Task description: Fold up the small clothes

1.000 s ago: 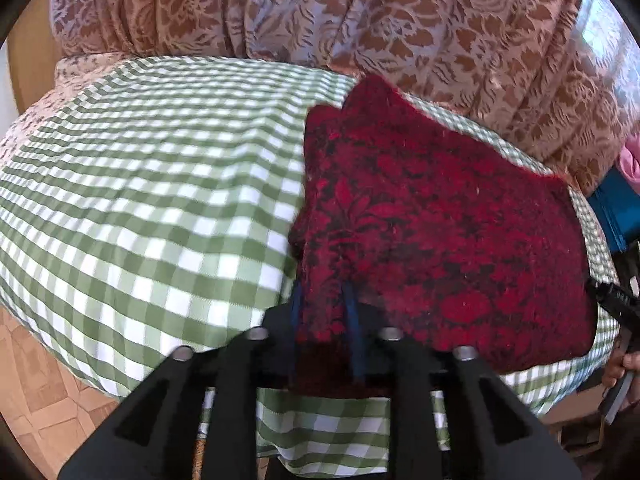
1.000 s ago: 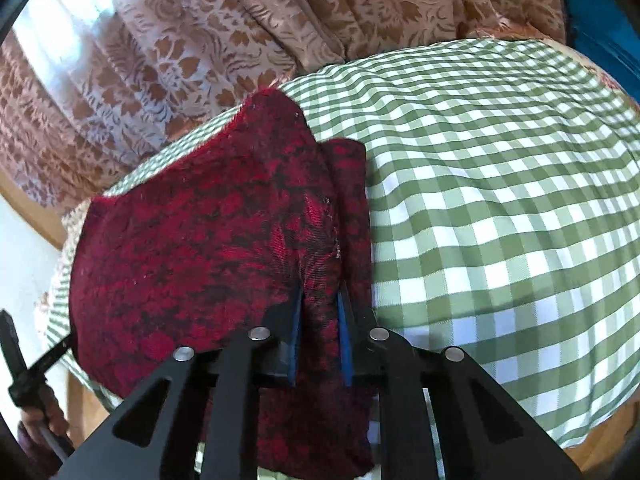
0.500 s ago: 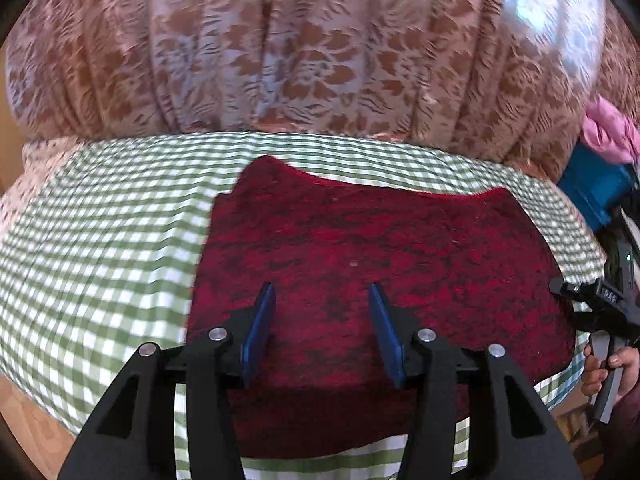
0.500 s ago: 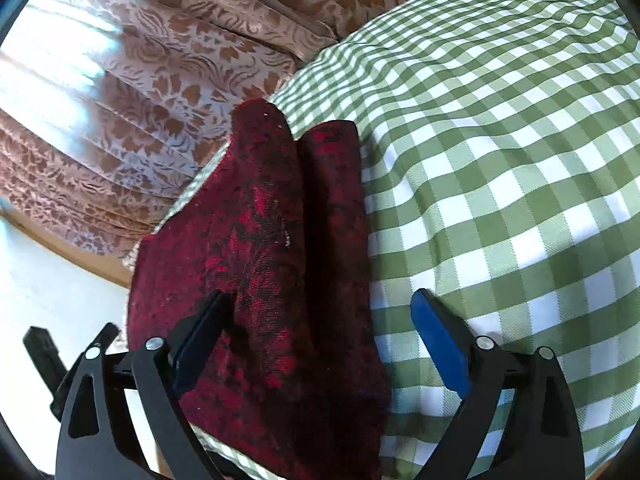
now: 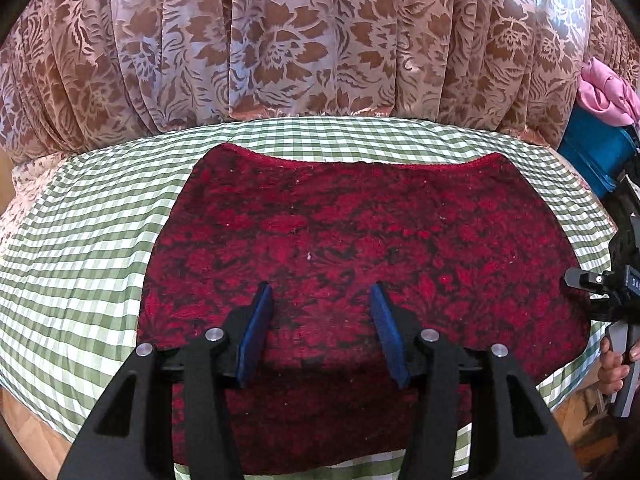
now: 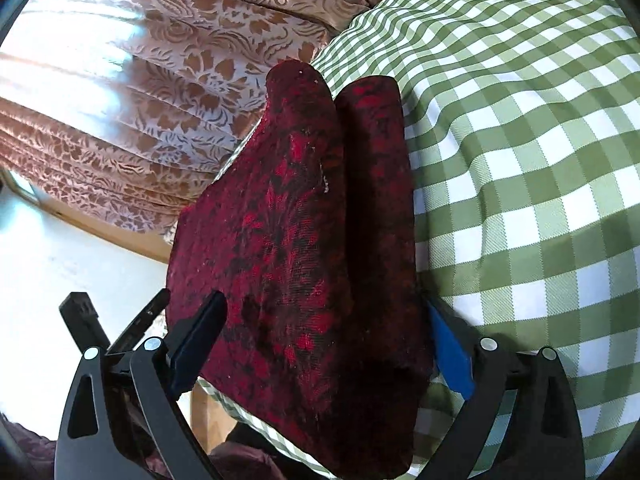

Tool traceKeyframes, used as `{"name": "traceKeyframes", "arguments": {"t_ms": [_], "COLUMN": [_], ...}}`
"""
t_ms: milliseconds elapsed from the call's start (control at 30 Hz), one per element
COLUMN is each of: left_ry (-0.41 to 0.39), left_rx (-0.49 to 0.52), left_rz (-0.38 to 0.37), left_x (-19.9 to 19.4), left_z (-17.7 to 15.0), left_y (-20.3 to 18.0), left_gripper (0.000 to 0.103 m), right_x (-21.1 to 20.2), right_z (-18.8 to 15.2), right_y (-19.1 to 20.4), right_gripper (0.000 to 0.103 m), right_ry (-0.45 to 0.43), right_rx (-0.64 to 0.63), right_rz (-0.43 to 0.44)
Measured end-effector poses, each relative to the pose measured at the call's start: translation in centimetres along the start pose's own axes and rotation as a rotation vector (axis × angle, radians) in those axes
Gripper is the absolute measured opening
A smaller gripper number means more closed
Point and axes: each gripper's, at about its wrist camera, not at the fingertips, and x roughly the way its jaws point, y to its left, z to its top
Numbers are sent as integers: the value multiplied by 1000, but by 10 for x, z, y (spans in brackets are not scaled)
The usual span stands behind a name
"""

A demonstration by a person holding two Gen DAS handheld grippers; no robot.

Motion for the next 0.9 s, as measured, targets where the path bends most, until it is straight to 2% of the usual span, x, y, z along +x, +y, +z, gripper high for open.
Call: {"name": "traceKeyframes", "arguments": {"t_ms": [67, 133, 200, 267, 400, 467, 500, 533, 633, 900], "left_ry": [0, -3, -7, -13, -9, 10, 19, 26, 30, 42], "left_rx": [-1, -4, -4, -8, -28, -27, -31, -39, -50, -97], "left_rz": [1, 5, 13, 28, 12, 4, 1, -5, -29, -97], "left_x": [1, 2, 3, 5, 7, 12, 14, 16, 19, 27], "left_z": [0, 0, 1, 1, 1, 1, 1, 1, 0, -2], "left_y": [0, 0, 0, 0, 4, 6, 8, 10, 15, 28], "left_gripper": [52, 54, 57, 59, 58, 52, 51, 50, 49, 49], "right_x": [0, 2, 2, 3, 6, 6, 6, 4, -4, -6], "right_z": [-1, 0, 0, 0, 3, 4, 5, 5, 9, 11], "right_y": [1, 2, 3, 6, 7, 9, 13, 17, 42, 132], "right_gripper": [94, 88, 67, 59, 59, 58, 52, 51, 43, 38], "right_ry": [1, -2, -7, 2, 23, 26, 27, 25, 13, 13], "right_rx": [-13, -15, -15, -27, -14, -5, -7, -12, -68, -224], "right_rz": [-7, -14, -41, -31, -16, -10, 1, 10, 33, 50]}}
